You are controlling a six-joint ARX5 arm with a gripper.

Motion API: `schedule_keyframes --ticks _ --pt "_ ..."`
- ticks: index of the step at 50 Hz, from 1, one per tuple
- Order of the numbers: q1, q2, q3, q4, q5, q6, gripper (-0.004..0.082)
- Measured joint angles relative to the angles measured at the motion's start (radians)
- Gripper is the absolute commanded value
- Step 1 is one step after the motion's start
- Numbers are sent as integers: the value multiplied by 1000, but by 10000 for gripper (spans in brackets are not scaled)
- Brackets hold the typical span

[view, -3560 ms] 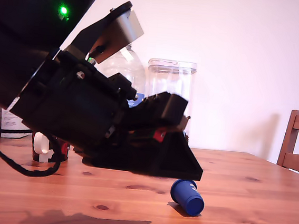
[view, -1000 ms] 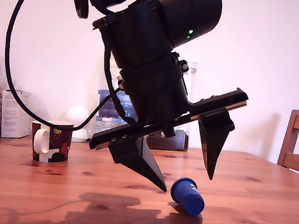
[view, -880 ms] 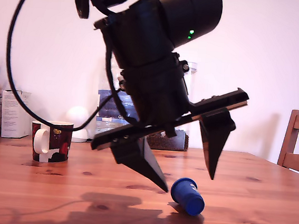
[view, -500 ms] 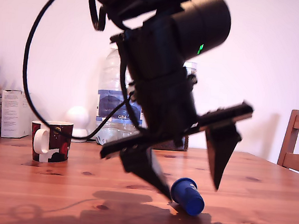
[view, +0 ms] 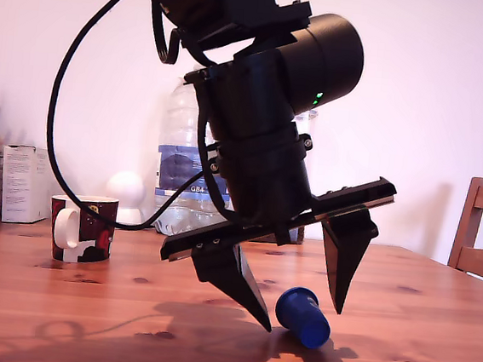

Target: Pick up the coffee capsules from the table one by one and drop them inside the nearest coffee cup

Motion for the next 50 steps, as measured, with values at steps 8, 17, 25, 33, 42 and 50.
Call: schedule_keyframes --ticks 8,17,25,33,42,50 --pt "0 10 3 2 16 0 515" --pt "0 16 10 1 24 1 418" --pt "1 21 10 1 25 2 308" --pt "2 23 10 1 26 12 298" --pt "2 23 10 0 26 31 189" --pt "2 23 10 1 27 53 102"
